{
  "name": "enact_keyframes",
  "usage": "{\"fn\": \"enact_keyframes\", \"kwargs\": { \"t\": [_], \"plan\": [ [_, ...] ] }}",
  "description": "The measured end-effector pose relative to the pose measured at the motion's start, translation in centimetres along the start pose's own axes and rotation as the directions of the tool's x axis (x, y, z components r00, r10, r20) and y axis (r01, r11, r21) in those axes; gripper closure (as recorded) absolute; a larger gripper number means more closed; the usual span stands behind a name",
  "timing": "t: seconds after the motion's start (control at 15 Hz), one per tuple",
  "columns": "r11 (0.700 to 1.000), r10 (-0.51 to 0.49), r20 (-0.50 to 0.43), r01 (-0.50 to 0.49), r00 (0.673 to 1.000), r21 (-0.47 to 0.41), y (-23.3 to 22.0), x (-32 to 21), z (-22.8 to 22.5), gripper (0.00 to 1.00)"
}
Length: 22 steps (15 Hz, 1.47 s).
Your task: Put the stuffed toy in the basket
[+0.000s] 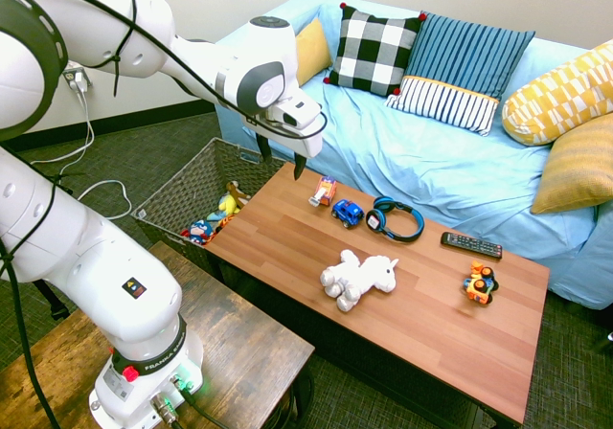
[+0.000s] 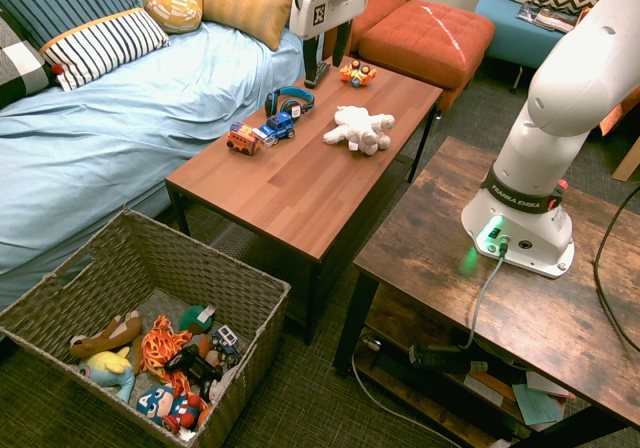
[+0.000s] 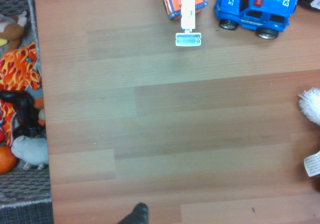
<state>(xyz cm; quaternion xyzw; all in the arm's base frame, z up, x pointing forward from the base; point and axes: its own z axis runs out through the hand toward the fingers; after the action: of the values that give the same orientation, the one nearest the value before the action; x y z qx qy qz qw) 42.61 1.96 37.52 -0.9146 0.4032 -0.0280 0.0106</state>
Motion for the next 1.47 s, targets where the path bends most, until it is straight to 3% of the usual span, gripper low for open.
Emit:
{"fn": "enact_keyframes", "kwargs": {
  "t": [0.2, 0.47, 0.67, 1.0, 1.27, 1.47],
  "plan": [
    [1.0, 0.028, -0.012, -0.028, 1.0, 0.009, 0.0, 0.4, 0.4, 0.0],
    [0.98, 0.196, -0.055, -0.194, 0.979, 0.034, 3.5, 5.3, 3.5, 0.0],
    [0.947, 0.32, -0.067, -0.319, 0.945, 0.027, 7.6, 9.8, 8.2, 0.0],
    [0.868, 0.495, -0.089, -0.497, 0.864, -0.003, 12.5, 15.9, 17.1, 0.0],
    [0.819, 0.57, -0.07, -0.573, 0.819, -0.03, 13.5, 18.5, 21.3, 0.0],
    [0.801, 0.592, -0.066, -0.596, 0.803, -0.058, 14.9, 19.6, 23.7, 0.0]
  ]
}}
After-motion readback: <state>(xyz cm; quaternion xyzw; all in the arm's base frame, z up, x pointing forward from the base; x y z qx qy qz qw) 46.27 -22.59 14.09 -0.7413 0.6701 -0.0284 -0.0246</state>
